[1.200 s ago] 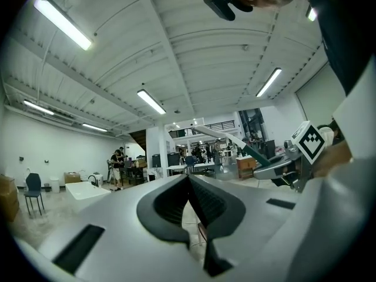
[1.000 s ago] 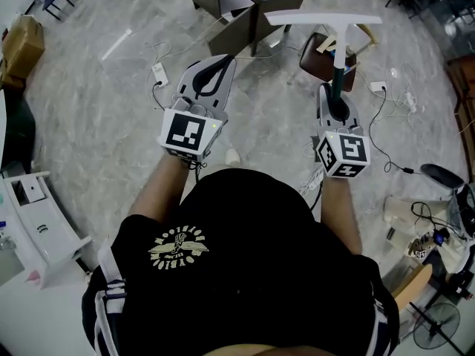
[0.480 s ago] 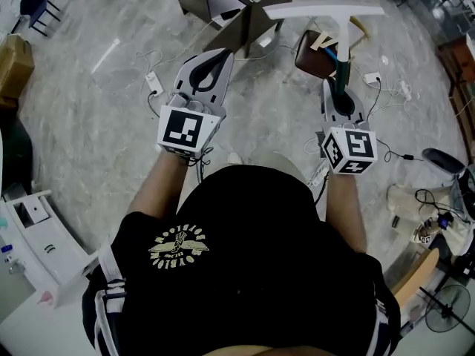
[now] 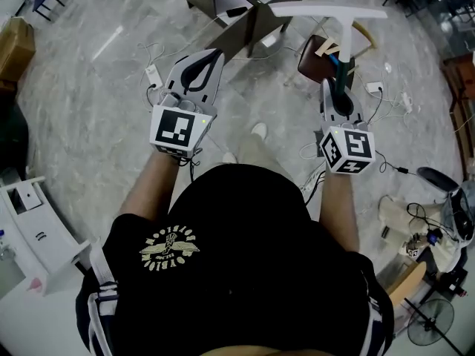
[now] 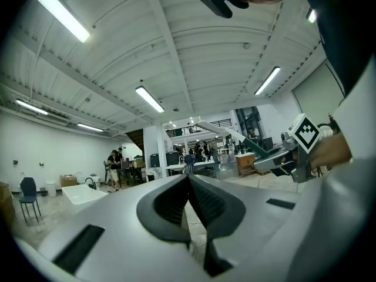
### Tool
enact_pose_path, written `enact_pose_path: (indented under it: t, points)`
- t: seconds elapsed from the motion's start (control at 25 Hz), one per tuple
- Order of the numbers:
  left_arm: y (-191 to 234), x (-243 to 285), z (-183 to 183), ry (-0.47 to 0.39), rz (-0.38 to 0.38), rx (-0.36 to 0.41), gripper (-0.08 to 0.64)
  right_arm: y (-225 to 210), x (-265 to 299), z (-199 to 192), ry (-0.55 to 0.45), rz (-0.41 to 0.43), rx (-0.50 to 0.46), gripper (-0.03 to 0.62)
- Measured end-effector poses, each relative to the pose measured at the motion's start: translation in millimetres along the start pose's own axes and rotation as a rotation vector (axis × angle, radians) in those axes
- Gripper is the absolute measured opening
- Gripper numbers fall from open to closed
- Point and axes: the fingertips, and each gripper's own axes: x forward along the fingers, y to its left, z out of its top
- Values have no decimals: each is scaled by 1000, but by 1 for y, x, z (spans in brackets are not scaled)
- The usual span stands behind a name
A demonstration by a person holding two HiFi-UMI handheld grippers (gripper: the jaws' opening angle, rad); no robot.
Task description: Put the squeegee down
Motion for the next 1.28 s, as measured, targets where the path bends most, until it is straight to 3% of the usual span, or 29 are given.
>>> enact_pose_path:
  t: [0.2,0.52,0.8,1.28]
  points:
    - [9,27,-14,55,5,-3,23,-8,33,-11,19,37,19,40]
    - [24,85,-6,33,1,-8,23,-43,78,5,-7,42,13,40]
    - [41,126,-22,21,26,-6,23,-68,118,6,4,58,15,40]
    - [72,194,-31,89,78,-6,23,-121,181,18,15,101,41,40]
